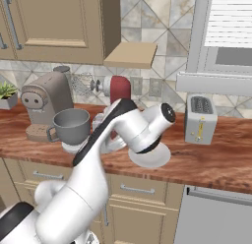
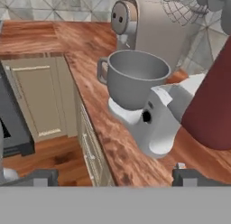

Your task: Add butter and sugar cubes to the stand mixer bowl and then turn on the stand mixer to begin making frosting.

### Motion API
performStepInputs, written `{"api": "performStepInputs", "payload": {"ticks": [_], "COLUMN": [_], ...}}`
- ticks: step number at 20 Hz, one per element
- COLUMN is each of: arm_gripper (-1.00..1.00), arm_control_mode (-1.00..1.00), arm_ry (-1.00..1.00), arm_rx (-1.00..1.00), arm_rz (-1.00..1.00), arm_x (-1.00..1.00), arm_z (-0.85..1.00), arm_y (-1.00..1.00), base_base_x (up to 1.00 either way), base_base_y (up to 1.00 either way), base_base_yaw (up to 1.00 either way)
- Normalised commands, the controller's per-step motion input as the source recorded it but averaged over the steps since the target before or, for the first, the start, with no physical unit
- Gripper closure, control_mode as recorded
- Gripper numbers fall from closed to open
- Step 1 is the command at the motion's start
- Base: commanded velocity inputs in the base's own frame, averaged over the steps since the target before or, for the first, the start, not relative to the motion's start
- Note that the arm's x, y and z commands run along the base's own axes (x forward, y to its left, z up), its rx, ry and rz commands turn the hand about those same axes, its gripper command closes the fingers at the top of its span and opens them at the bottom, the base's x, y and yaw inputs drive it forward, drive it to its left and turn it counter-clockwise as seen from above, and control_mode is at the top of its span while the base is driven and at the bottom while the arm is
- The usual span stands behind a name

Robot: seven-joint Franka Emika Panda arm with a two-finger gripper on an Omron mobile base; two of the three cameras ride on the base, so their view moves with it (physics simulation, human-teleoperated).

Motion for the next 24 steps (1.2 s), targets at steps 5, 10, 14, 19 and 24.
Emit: {"api": "performStepInputs", "payload": {"ticks": [5,10,14,19,24], "arm_gripper": [-1.0,-1.0,-1.0,-1.0,-1.0], "arm_control_mode": [-1.0,-1.0,-1.0,-1.0,-1.0], "arm_ry": [0.03,0.09,0.1,0.1,0.04], "arm_rx": [0.02,0.03,0.06,0.11,0.14], "arm_rz": [-0.25,-0.02,0.02,0.1,0.12], "arm_x": [0.27,0.41,0.38,0.3,0.17], "arm_z": [-0.38,-0.27,-0.29,-0.32,-0.26], "arm_y": [-0.03,-0.2,-0.17,-0.15,0.0], "base_base_x": [0.0,0.0,0.0,0.0,0.0], "base_base_y": [0.0,0.0,0.0,0.0,0.0], "base_base_yaw": [0.0,0.0,0.0,0.0,0.0]}}
